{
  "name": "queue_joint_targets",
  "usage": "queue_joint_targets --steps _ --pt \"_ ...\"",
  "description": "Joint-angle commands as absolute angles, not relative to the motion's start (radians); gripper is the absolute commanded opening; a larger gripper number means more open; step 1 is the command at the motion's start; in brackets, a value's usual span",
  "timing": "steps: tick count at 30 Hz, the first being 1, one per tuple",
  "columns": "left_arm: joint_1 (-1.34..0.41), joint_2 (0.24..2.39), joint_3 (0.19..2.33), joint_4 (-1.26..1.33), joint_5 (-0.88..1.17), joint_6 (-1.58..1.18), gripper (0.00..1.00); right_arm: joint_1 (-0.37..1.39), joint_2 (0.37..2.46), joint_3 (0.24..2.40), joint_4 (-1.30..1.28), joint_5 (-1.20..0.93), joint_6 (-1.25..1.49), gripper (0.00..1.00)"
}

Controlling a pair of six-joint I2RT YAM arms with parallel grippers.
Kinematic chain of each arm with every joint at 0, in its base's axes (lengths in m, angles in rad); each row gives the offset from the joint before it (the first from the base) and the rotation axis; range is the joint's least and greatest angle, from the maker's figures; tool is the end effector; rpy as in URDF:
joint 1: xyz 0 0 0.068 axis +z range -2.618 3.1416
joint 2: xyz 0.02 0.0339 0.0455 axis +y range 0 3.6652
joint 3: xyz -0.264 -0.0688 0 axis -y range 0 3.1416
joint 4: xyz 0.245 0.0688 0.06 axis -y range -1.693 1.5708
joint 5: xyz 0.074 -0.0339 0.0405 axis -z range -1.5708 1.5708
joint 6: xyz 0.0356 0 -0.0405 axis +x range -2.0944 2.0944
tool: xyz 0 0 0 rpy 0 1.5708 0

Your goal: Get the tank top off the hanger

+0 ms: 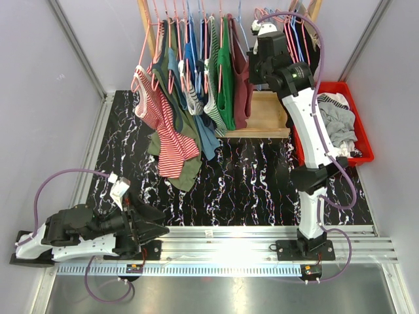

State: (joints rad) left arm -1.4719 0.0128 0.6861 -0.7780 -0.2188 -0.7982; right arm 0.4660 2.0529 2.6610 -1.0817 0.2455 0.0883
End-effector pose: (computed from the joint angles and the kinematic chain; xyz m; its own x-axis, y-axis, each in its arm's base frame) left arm 0.0095 -0.0174 0.3052 -0.6876 -0.1503 -0.7104 0.6558 0.2917 -0.6963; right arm 0.3664 0.1746 0.4871 -0.4273 -0.1191 -0.8962 -0.2057 0.9781 -0.0319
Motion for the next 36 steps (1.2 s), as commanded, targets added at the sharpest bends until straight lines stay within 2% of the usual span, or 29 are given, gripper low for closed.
queue_joint_targets --steps 1,2,4,6,7,10,18,21,23,27,32,36 --pt "-1.476 -0.041 0.690 -0.773 -0.245 -0.807 0.99 0.434 2.051 2.695 -1.040 0.190 0.078 0.09" --pt "-1.476 -0.043 0.692 -0.773 -0.245 -0.807 0.99 0.430 2.046 2.686 -1.026 0.180 0.081 0.04" --pt "-1.476 -0.041 0.693 -0.773 -0.247 -0.807 0.99 0.420 2.031 2.674 -1.012 0.157 0.081 0.04" --pt "-1.476 -0.041 0.695 -0.775 -0.245 -0.807 0.99 0.414 2.029 2.681 -1.020 0.130 0.066 0.13" --pt "-1.476 -0.043 0.695 -0.773 -0.245 -0.807 0.99 0.414 2.032 2.686 -1.029 0.130 0.060 0.28" --pt "-1.476 -0.048 0.693 -0.772 -0.248 -0.807 0.99 0.414 2.026 2.666 -1.046 0.130 0.045 0.41" --pt "-1.476 -0.049 0.696 -0.769 -0.248 -0.802 0.99 0.414 1.999 2.623 -1.017 0.179 -0.024 0.52" --pt "-1.476 -0.055 0.693 -0.761 -0.249 -0.801 0.99 0.416 1.976 2.579 -0.977 0.137 -0.035 0.56" --pt "-1.476 -0.060 0.693 -0.765 -0.249 -0.802 0.99 0.414 1.950 2.549 -0.945 0.109 -0.034 0.57" --pt "-1.476 -0.077 0.692 -0.767 -0.250 -0.805 0.99 0.414 1.999 2.641 -1.005 0.150 -0.043 0.55" --pt "-1.476 -0.087 0.690 -0.770 -0.249 -0.810 0.99 0.414 2.019 2.625 -1.028 0.130 -0.052 0.45" --pt "-1.476 -0.086 0.696 -0.773 -0.249 -0.808 0.99 0.416 2.042 2.634 -1.054 0.129 -0.061 0.44"
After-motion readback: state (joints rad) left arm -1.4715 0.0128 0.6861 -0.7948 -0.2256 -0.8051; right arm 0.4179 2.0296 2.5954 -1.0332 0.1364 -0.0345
